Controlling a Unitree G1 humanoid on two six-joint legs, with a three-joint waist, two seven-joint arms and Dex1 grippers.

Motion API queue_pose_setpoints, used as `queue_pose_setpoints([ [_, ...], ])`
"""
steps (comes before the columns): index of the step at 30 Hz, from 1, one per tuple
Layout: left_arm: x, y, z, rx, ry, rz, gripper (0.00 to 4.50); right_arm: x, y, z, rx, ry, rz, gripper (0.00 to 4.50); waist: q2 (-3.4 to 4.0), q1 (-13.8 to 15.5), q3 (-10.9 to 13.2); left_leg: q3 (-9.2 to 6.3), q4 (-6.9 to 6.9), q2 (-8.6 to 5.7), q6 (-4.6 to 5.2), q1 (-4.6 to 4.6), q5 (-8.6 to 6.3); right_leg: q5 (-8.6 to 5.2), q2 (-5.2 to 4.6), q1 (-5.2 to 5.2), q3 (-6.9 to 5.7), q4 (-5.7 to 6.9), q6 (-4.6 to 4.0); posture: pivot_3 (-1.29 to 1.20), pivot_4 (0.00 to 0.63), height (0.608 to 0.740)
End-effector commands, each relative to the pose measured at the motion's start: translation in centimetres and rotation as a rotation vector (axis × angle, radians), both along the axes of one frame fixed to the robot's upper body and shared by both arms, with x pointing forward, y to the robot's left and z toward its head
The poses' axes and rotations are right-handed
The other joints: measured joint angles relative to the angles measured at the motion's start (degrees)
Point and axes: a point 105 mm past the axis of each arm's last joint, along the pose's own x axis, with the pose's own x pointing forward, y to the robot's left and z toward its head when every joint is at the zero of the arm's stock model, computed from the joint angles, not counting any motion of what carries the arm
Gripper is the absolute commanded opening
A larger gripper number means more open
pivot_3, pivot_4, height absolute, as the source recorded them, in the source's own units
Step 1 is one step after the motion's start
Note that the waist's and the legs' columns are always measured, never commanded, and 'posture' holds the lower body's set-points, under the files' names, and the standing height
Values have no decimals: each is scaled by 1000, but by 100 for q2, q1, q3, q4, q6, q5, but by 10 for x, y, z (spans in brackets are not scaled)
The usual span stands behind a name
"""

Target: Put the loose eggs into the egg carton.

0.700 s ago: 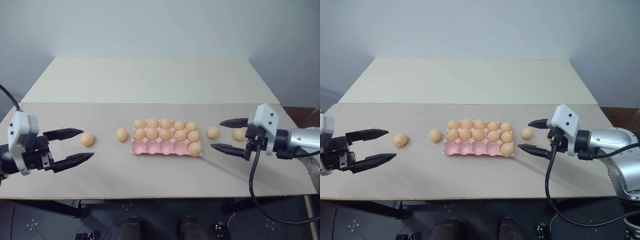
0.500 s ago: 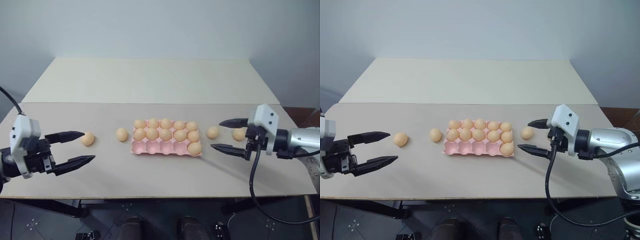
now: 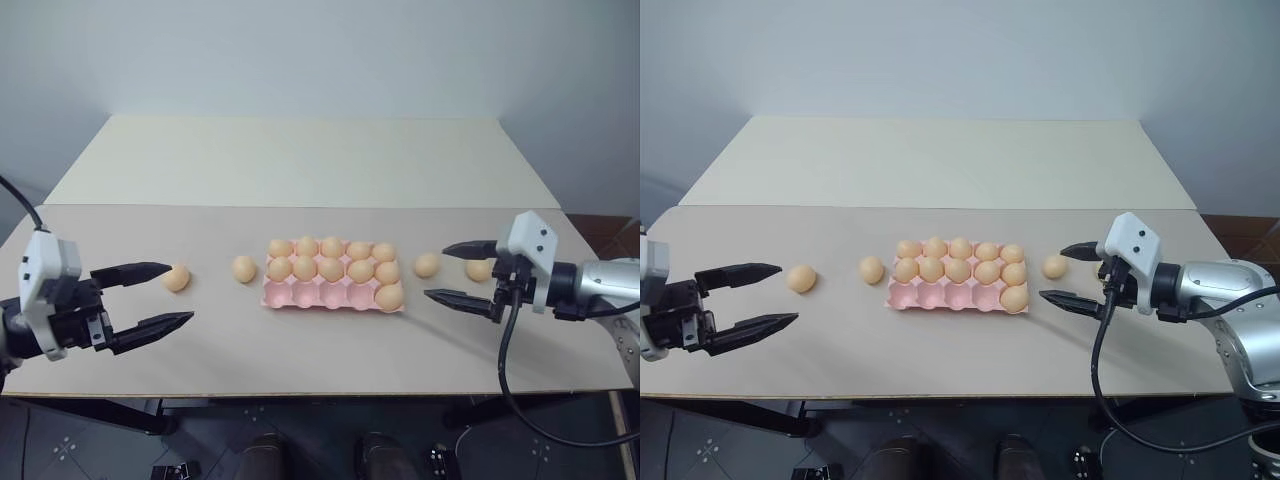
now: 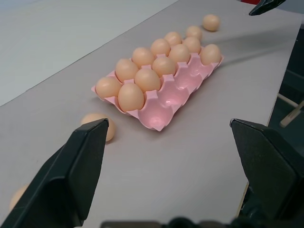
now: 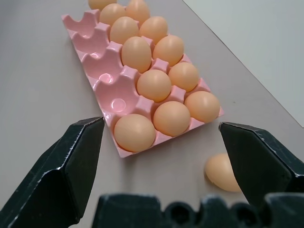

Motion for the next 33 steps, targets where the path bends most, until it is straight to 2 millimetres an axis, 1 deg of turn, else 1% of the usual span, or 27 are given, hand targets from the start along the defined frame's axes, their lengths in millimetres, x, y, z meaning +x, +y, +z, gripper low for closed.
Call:
queue_pose_setpoints([
  [1, -1, -2, 9, 0, -17, -49, 4471, -4, -6, 24, -21, -72, -29, 4500, 0, -1, 0, 0, 0, 1, 0, 0, 0, 0, 1, 0, -1, -1, 0, 0, 150, 740],
  [4, 3, -3, 10, 3, -8, -62, 4471, -4, -7, 26, -35, -69, -57, 4500, 0, -3, 0, -1, 0, 2, 0, 0, 0, 0, 3, 0, -2, 0, 0, 0, 150, 740],
  [7, 7, -12, 13, 5, 7, -99, 4471, 0, -15, 19, -57, -24, -100, 4500, 0, 0, 0, 0, 1, 0, 0, 2, 0, 0, 1, 2, 0, 2, 0, 0, 150, 740],
  [9, 13, -18, 21, -2, -1, -126, 4471, 16, -27, 8, -92, -16, -218, 4500, -2, 1, 0, 0, 2, -1, 0, 2, 0, 0, 0, 3, 0, 2, 0, 0, 150, 740],
  [12, 22, -21, 32, -32, -27, -140, 4471, 32, -43, 3, -94, -12, -384, 4500, -4, -6, 0, 1, 6, -2, 0, 1, 1, 1, 1, 1, 1, 6, 0, 0, 150, 740],
  [15, 27, -23, 28, -9, -25, -171, 4471, 39, -54, 0, -105, -12, -468, 4500, 4, -10, -1, 1, 2, -4, 0, -2, 0, 0, 1, -5, 3, 8, 1, 0, 150, 740],
  [19, 29, -23, 25, -13, -26, -184, 4471, 48, -55, -6, -114, 5, -500, 4500, 4, -68, 0, 3, 1, -1, 0, -12, 0, -1, 5, -12, 2, 2, 2, 0, 150, 740],
  [24, 28, -26, 23, -11, -27, -210, 4471, 71, -63, -18, -121, 28, -635, 4500, 4, -126, 0, 1, 2, -3, 0, -8, 0, 0, 2, -9, 3, 8, 2, 0, 150, 740],
  [28, 27, -27, 22, -14, -37, -213, 4471, 88, -75, -29, -146, 52, -787, 4500, 4, -126, 0, 1, 3, -4, 0, -10, 1, 0, 2, -12, 3, 12, 2, 0, 150, 740],
  [33, 25, -28, 23, -17, -41, -219, 4471, 96, -76, -41, -132, 112, -847, 4500, 4, -123, 0, -1, 3, -4, 0, -22, 1, 0, 1, -17, 0, 7, 2, 0, 150, 740],
])
